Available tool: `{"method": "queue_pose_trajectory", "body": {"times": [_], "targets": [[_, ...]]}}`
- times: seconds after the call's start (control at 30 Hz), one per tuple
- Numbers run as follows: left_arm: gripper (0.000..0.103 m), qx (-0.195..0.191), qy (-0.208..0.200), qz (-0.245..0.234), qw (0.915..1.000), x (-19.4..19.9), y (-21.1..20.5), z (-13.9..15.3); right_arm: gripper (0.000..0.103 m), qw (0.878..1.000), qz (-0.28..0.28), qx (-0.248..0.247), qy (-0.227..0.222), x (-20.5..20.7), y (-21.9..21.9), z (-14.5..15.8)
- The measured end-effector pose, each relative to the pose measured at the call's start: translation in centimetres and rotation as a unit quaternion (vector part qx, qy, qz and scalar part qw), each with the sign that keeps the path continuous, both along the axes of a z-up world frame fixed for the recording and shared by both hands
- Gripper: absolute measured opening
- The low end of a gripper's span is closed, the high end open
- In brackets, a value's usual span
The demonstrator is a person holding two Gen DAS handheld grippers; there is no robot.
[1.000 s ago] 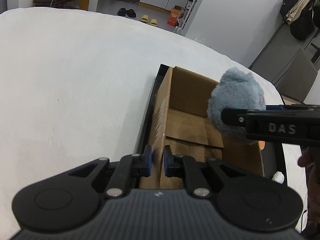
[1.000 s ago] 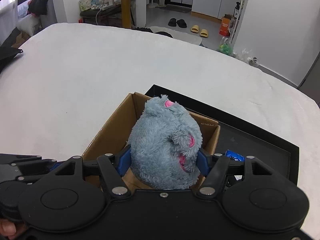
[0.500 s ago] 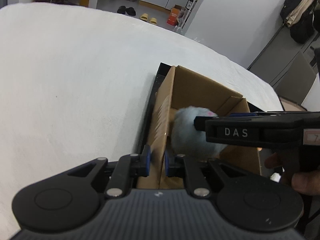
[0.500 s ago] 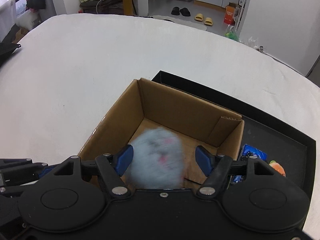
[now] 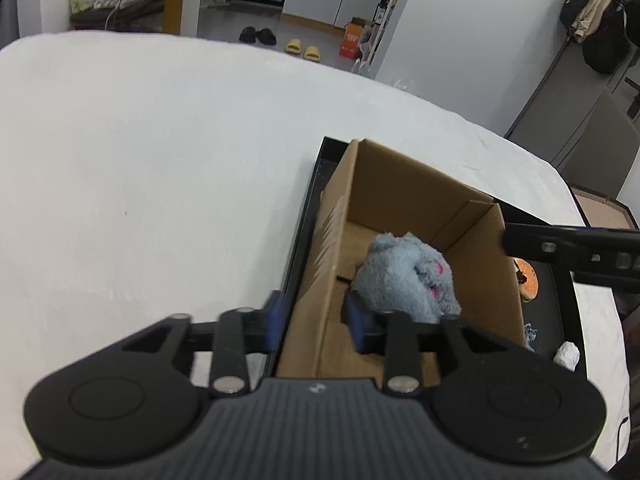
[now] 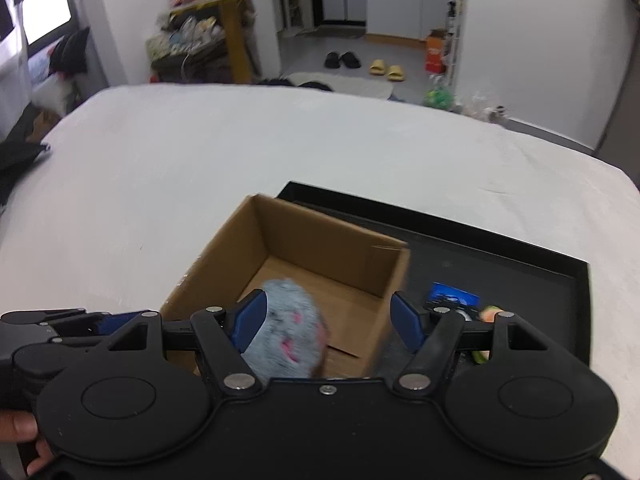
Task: Organize soft objects
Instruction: 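Carry the grey mouse with the right tool into the box and release, then grasp the white cloth ball with the right tool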
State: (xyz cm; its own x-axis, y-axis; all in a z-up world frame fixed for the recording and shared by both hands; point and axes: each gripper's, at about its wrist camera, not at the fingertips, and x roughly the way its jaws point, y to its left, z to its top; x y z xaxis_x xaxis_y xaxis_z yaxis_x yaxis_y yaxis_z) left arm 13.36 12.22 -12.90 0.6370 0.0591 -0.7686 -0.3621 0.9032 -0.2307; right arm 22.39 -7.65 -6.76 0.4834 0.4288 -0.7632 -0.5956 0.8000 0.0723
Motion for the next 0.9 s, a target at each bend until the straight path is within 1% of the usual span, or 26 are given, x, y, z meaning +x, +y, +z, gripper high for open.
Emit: {"method": "queue_pose_trajectory", "body": {"times": [0.1, 0.2, 0.33, 0.47, 0.53, 0.63, 0.73, 0.8, 0.9], "targets": [[0.057, 0.017, -0.009, -0.004, 0.9998, -0.2, -0.5, 0.6, 0.068, 1.0, -0.024, 0.004, -0.004, 0.1, -2.1, 0.2], [0.064, 0.033, -0.011, -0.015, 0.9993, -0.3, -1.1, 1.0, 0.068, 0.998, -0.058, 0.0, -0.002, 0.2, -4.4, -0.3], [0.068, 0.054, -0.004, -0.026, 0.9982, -0.1, -2.1, 1.3, 0.069, 0.994, -0.105, -0.013, 0.003, 0.0, -6.6, -1.8], [0.072, 0.074, 0.006, -0.032, 0.9968, -0.1, -3.0, 1.4, 0.077, 0.989, -0.146, -0.031, 0.001, -0.4, -7.9, -3.8], [0.074, 0.079, 0.009, -0.029, 0.9964, 0.0, -3.3, 1.5, 0.078, 0.986, -0.166, -0.033, 0.001, -0.7, -8.6, -4.7], [0.076, 0.082, 0.012, -0.026, 0.9963, 0.1, -3.4, 1.6, 0.078, 0.98, -0.197, -0.03, -0.002, -1.1, -10.2, -5.9], [0.08, 0.088, 0.016, -0.024, 0.9957, 0.2, -3.8, 1.6, 0.08, 0.973, -0.23, -0.031, -0.009, -1.4, -11.5, -6.8], [0.083, 0.092, 0.018, -0.026, 0.9953, 0.3, -4.1, 1.7, 0.08, 0.967, -0.255, -0.023, -0.007, -1.6, -12.4, -7.3], [0.083, 0.096, 0.026, -0.023, 0.9947, 0.7, -4.4, 1.7, 0.08, 0.962, -0.273, -0.016, -0.007, -2.2, -13.2, -8.1]]}}
